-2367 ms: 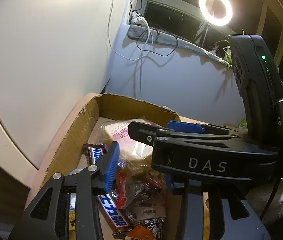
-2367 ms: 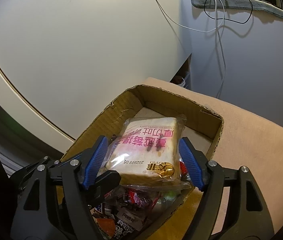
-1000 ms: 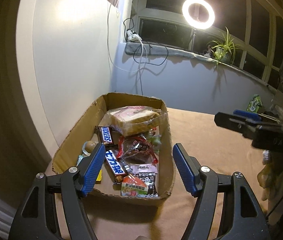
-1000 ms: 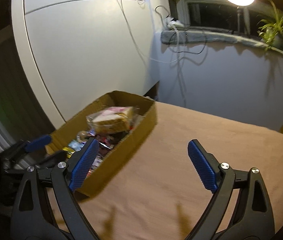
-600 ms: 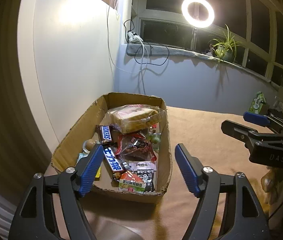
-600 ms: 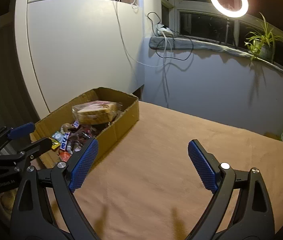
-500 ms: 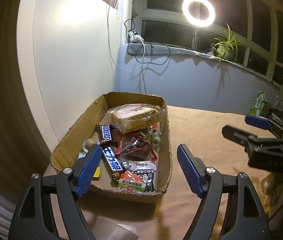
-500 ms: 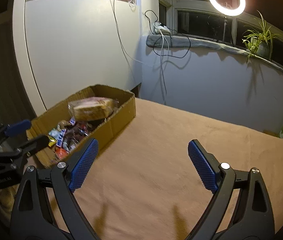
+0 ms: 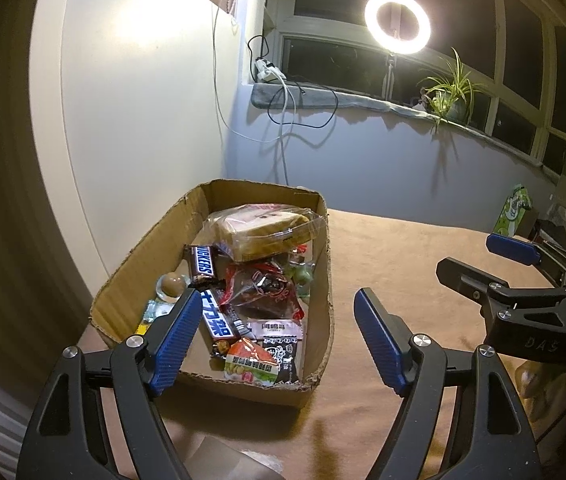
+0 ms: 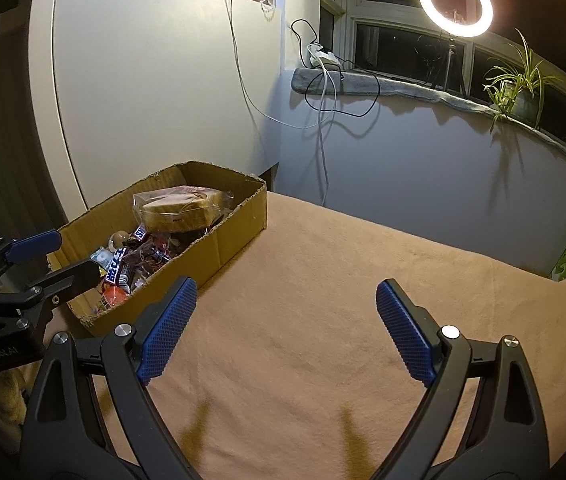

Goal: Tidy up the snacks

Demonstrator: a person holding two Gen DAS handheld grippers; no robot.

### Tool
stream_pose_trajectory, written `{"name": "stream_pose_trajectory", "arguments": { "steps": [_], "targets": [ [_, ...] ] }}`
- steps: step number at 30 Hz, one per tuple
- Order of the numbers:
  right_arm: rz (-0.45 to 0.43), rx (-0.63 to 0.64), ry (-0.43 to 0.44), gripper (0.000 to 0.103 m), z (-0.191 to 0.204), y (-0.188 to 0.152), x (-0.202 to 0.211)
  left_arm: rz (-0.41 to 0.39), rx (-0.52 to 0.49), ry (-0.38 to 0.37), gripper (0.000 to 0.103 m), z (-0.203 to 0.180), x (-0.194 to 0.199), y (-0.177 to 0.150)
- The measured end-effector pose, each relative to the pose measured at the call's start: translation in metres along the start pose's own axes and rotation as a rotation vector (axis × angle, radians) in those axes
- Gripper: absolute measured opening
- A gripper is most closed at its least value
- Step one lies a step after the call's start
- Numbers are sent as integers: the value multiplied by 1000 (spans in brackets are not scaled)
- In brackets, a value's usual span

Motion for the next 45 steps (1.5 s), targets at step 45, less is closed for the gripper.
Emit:
{"name": "stream_pose_trajectory", "arguments": {
  "steps": [45],
  "targets": [
    [15, 22, 2, 94, -1, -4, -1, -3, -4, 3, 79, -3, 3, -1]
  ]
}}
Point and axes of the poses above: each gripper's, at about its wrist camera, not at the fingertips, and x roughly against the way its jaws point, z to its left, y to its top, the point moved 3 cm from there along -x, roughly the way its jaws point, and after that the axes turned 12 degrees about -x, right-handed, at the moved point
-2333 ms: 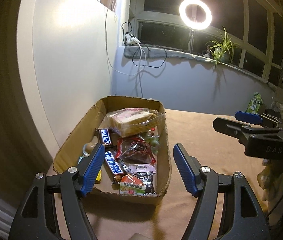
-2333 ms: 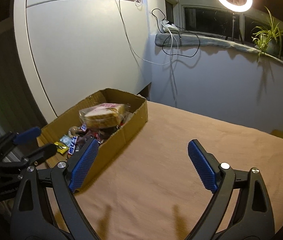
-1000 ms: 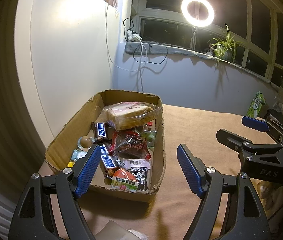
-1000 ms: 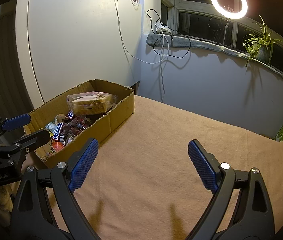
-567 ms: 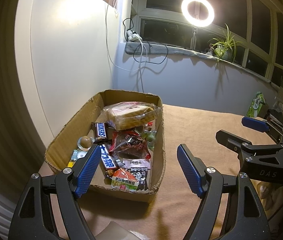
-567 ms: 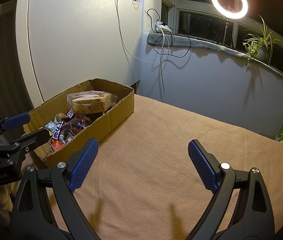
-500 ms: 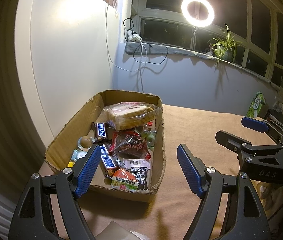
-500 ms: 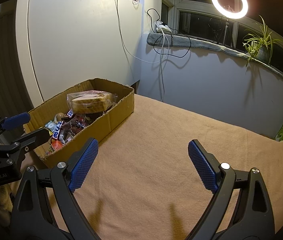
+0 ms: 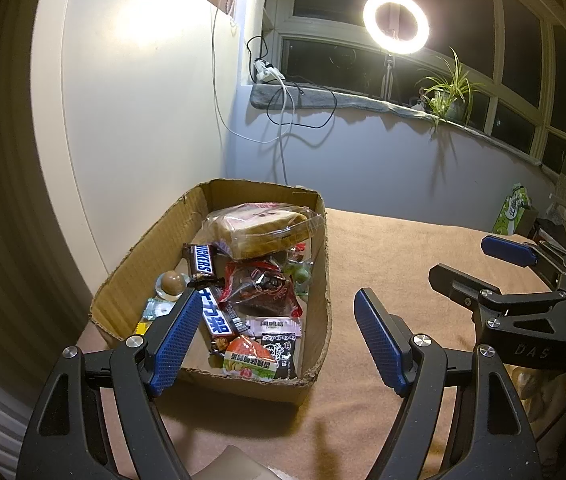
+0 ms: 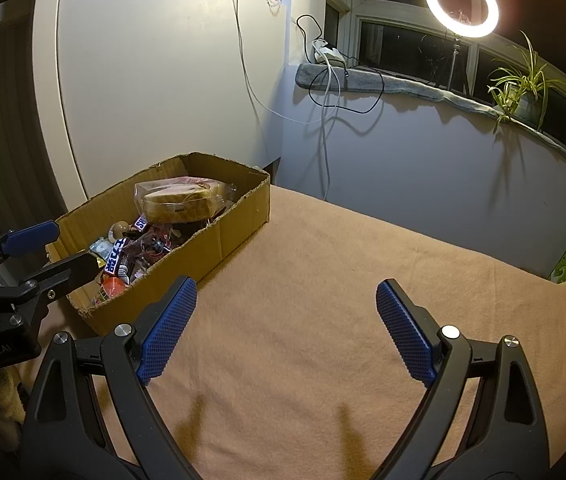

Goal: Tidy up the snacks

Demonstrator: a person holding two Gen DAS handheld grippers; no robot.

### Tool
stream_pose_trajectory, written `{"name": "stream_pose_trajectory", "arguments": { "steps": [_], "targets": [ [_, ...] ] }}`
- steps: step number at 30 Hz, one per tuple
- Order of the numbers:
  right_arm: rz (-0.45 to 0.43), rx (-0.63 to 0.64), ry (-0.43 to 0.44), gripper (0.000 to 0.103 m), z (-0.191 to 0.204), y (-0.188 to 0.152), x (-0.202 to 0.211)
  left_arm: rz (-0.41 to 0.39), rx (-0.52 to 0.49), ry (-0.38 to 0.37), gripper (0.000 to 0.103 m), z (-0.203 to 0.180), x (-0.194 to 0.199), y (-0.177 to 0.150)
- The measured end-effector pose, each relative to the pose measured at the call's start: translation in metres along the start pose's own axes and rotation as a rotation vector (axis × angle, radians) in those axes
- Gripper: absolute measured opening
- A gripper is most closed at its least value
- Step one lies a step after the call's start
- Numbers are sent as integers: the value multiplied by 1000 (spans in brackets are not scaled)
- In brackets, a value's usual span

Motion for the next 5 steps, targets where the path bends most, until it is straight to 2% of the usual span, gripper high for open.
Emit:
{"name": "stream_pose_trajectory", "arguments": {
  "steps": [5],
  "targets": [
    [1, 1, 0, 94, 0, 0, 0, -3, -5, 0, 79, -1, 0, -1]
  ]
}}
Point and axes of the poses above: each gripper's, at about its wrist camera, not at the fingertips, and x roughly against the way its jaws point, z to its left, y to its top, the point moved 3 cm from there along -x, roughly the way its jaws point, and after that the axes turned 12 degrees about -x, right-handed, at the moved point
